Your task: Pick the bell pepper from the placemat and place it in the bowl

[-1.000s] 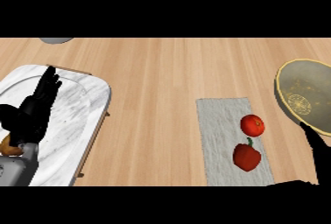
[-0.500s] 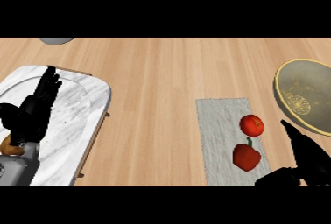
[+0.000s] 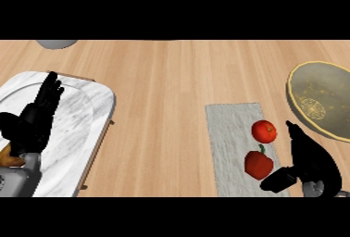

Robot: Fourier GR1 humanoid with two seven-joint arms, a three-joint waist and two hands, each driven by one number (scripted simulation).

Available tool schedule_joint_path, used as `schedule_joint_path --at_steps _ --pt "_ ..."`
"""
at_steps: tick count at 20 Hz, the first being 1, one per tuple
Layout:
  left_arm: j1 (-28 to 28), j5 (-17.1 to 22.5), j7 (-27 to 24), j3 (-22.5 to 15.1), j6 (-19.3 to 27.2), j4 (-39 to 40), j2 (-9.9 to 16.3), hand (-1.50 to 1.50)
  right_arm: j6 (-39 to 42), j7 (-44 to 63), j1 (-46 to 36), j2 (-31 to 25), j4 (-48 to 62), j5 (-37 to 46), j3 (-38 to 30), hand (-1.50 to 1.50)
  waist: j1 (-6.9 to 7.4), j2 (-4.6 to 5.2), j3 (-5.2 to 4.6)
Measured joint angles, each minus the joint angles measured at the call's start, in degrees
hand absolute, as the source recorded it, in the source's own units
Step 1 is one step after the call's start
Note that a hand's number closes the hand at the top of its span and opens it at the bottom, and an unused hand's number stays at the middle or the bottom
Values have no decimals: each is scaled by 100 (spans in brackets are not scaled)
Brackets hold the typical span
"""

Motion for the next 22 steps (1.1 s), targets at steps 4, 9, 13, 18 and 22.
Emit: schedule_joint_path --at_steps 4,9,13,18,22 --pt "70 43 -102 130 -133 73 27 0 29 -2 33 354 220 136 103 -150 -21 -3 1" --pt "99 -34 10 129 -106 -24 -55 0 47 -118 146 646 449 377 101 -150 -46 -9 6" --pt "101 -65 63 199 -174 -61 -51 0 10 -248 284 895 598 697 93 -150 -59 -13 4" --pt "165 -152 68 221 -188 -140 -140 0 -10 -401 228 1156 958 963 -145 -150 -49 -15 2" --pt "164 -215 73 252 -224 -131 -197 0 34 -483 97 1394 1198 983 -390 150 -55 -30 -18"
